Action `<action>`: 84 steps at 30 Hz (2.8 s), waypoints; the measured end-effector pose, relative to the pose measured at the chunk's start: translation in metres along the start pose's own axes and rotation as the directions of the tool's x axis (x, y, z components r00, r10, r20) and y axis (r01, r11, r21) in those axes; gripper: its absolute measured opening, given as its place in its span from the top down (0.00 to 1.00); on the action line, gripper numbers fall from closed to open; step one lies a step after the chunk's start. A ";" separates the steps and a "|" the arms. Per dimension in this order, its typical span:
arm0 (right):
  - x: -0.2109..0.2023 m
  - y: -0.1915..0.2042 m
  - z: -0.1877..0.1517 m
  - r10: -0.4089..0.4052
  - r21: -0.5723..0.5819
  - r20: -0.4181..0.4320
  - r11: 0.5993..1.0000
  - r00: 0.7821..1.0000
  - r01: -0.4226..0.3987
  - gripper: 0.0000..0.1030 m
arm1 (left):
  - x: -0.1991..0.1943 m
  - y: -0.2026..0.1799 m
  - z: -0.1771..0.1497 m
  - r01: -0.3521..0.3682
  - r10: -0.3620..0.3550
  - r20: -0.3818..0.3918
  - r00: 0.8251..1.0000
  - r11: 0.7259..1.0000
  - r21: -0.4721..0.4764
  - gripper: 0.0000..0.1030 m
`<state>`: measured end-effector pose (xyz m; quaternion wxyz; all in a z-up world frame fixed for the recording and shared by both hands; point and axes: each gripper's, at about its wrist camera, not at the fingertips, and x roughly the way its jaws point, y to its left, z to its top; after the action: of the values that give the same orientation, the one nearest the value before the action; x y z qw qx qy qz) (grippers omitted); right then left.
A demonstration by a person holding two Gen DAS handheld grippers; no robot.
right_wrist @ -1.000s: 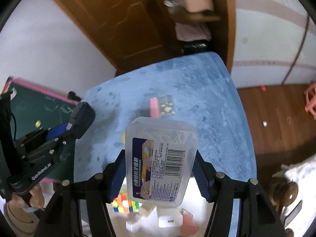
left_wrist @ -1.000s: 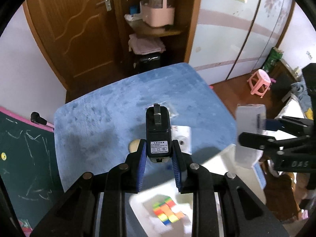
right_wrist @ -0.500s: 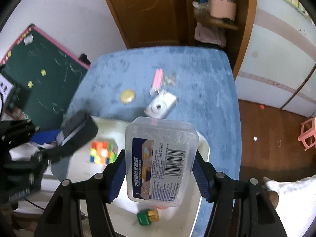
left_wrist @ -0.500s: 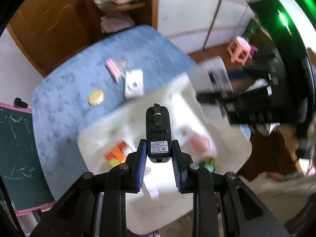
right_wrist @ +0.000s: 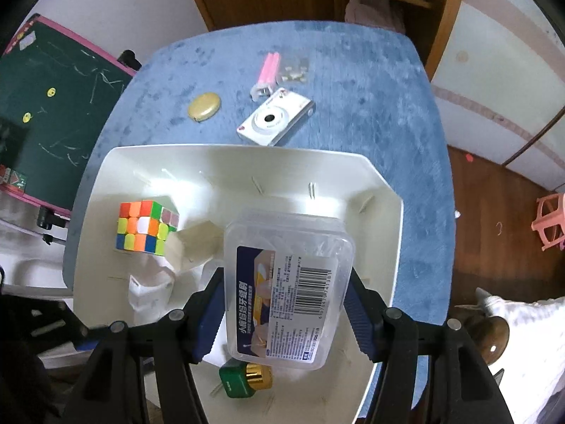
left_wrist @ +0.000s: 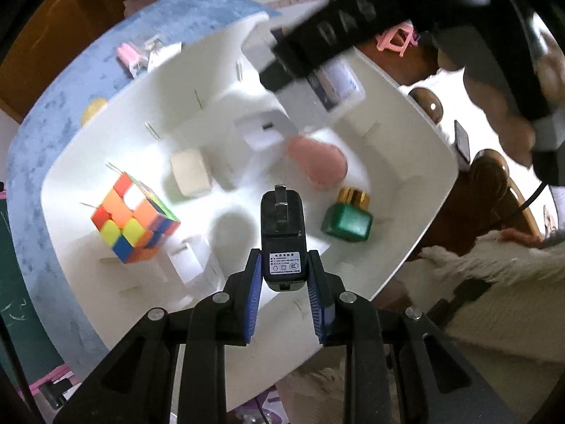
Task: Organize rigid objects
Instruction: 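Carry the black charger and clear labelled box into the tray and release both, then move both grippers back over the remaining items on the table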
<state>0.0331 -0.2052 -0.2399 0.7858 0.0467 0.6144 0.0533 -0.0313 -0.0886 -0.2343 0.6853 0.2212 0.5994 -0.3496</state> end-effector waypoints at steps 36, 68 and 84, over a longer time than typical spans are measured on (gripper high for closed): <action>-0.037 -0.001 0.030 0.152 0.084 0.040 0.984 0.988 -0.155 0.33 | -0.061 0.021 0.036 -0.026 0.035 0.101 0.994 0.996 -0.087 0.32; -0.025 -0.013 0.141 0.142 0.216 0.080 0.964 0.987 -0.156 0.27 | -0.105 0.203 0.141 -0.190 0.305 0.188 0.934 0.867 -0.461 0.17; 0.080 -0.028 0.165 0.096 0.438 -0.106 0.898 0.990 -0.040 0.27 | 0.005 0.266 0.174 -0.185 0.212 -0.019 0.977 0.802 -0.568 0.17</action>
<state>0.2133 -0.2226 -0.2812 0.7133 0.2387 0.6567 -0.0549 0.2824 -0.0403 -0.2380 0.7661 0.0614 0.6338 -0.0876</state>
